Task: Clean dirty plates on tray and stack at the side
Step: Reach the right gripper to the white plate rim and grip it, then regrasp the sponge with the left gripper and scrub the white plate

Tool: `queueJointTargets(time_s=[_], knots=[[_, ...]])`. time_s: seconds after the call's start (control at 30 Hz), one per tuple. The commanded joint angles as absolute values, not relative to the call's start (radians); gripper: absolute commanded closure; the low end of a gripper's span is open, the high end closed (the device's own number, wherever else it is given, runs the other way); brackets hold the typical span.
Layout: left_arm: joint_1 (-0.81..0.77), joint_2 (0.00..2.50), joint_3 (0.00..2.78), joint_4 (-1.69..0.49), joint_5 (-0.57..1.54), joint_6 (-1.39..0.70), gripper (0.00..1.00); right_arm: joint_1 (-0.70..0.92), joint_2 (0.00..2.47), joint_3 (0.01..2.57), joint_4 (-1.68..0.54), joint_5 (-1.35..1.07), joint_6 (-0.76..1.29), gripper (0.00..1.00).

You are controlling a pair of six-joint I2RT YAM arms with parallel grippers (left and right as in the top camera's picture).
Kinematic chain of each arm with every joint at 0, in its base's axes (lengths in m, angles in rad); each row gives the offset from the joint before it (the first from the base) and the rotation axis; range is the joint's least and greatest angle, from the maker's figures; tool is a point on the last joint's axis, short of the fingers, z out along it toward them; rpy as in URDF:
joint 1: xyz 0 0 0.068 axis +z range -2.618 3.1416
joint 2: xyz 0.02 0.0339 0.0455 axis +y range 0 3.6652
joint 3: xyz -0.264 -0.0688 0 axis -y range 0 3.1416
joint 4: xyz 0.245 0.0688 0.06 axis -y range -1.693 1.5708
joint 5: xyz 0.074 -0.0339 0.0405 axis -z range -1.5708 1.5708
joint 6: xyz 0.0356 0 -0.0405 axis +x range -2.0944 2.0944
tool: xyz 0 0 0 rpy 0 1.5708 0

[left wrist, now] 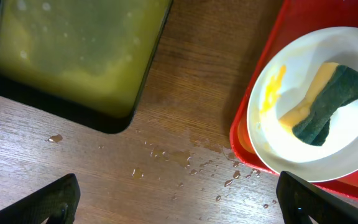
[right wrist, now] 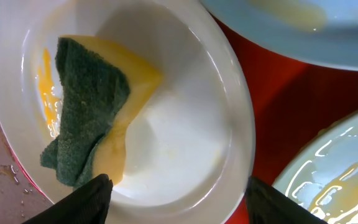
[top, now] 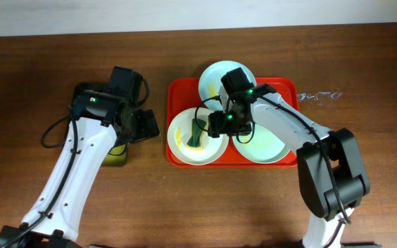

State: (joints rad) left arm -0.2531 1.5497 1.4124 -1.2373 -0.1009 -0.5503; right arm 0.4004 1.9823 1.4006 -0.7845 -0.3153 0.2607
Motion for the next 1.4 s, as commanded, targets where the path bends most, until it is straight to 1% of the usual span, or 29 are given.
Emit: queueJointTargets(time_s=[0.0, 0.1, 0.3, 0.4, 0.5, 0.53, 0.57, 0.6, 0.63, 0.67, 0.7, 0.73, 0.77, 0.83, 0.87, 0.93, 1.03, 1.07, 1.1, 1.2, 1.27, 1.3, 1.33, 1.37], knots=[[-0.255, 1.556, 1.407, -1.234, -0.094, -0.546, 0.01, 0.412, 1.993, 1.399, -0.793, -0.292, 0.241, 0.29], [-0.255, 1.556, 1.407, -1.235, -0.094, -0.545, 0.01, 0.411, 1.999, 1.399, -0.812, -0.238, 0.244, 0.29], [-0.255, 1.556, 1.407, -1.235, -0.094, -0.545, 0.01, 0.412, 2.035, 1.399, -0.807, -0.229, 0.244, 0.29], [-0.255, 1.556, 1.407, -1.235, -0.094, -0.545, 0.01, 0.408, 2.049, 1.399, -0.821, -0.171, 0.268, 0.29], [-0.255, 1.556, 1.407, -1.234, -0.093, -0.546, 0.01, 0.404, 2.043, 1.412, -0.826, -0.199, 0.27, 0.29], [-0.255, 1.556, 1.407, -1.231, -0.09, -0.545, 0.07, 0.404, 2.043, 1.414, -0.825, -0.202, 0.27, 0.29], [-0.255, 1.556, 1.407, -1.228, -0.086, -0.545, 0.22, 0.404, 2.043, 1.414, -0.826, -0.202, 0.27, 0.3], [-0.255, 1.556, 1.407, -1.223, -0.073, -0.545, 0.34, 0.403, 2.043, 1.414, -0.826, -0.202, 0.269, 0.36], [-0.255, 1.556, 1.404, -1.211, -0.049, -0.545, 0.5, 0.403, 2.043, 1.414, -0.826, -0.202, 0.269, 0.55], [-0.255, 1.556, 1.396, -1.194, -0.025, -0.545, 0.54, 0.404, 2.043, 1.413, -0.826, -0.202, 0.27, 0.68], [-0.255, 1.556, 1.384, -1.172, 0.0, -0.545, 0.54, 0.403, 2.043, 1.413, -0.826, -0.202, 0.27, 0.8], [-0.256, 1.557, 1.365, -1.142, 0.029, -0.545, 0.51, 0.403, 2.043, 1.413, -0.827, -0.202, 0.27, 0.89], [-0.255, 1.557, 1.331, -1.093, 0.074, -0.541, 0.47, 0.403, 2.043, 1.413, -0.831, -0.202, 0.27, 0.91], [-0.255, 1.56, 1.237, -0.934, 0.257, -0.421, 0.31, 0.403, 2.043, 1.413, -0.831, -0.202, 0.27, 0.93], [-0.255, 1.564, 1.201, -0.876, 0.323, -0.401, 0.26, 0.403, 2.043, 1.413, -0.831, -0.202, 0.27, 0.93], [-0.26, 1.581, 1.149, -0.78, 0.372, -0.402, 0.24, 0.404, 2.043, 1.413, -0.83, -0.202, 0.27, 0.96], [-0.313, 1.636, 1.139, -0.706, 0.371, -0.402, 0.21, 0.404, 2.043, 1.413, -0.827, -0.202, 0.27, 0.96], [-0.335, 1.655, 1.139, -0.684, 0.37, -0.402, 0.22, 0.404, 2.043, 1.413, -0.823, -0.202, 0.27, 0.96], [-0.373, 1.697, 1.139, -0.643, 0.321, -0.402, 0.22, 0.404, 2.043, 1.413, -0.822, -0.202, 0.27, 0.96], [-0.397, 1.755, 1.139, -0.602, 0.23, -0.402, 0.22, 0.404, 2.043, 1.413, -0.824, -0.202, 0.27, 0.96], [-0.397, 1.773, 1.139, -0.545, 0.231, -0.394, 0.31, 0.404, 2.043, 1.413, -0.819, -0.202, 0.27, 0.96], [-0.397, 1.775, 1.139, -0.519, 0.23, -0.394, 0.33, 0.404, 2.043, 1.413, -0.818, -0.202, 0.27, 0.96], [-0.399, 1.777, 1.139, -0.492, 0.224, -0.395, 0.4, 0.404, 2.043, 1.413, -0.817, -0.202, 0.27, 0.96], [-0.406, 1.784, 1.139, -0.45, 0.197, -0.395, 0.44, 0.404, 2.043, 1.413, -0.817, -0.202, 0.27, 0.96]])
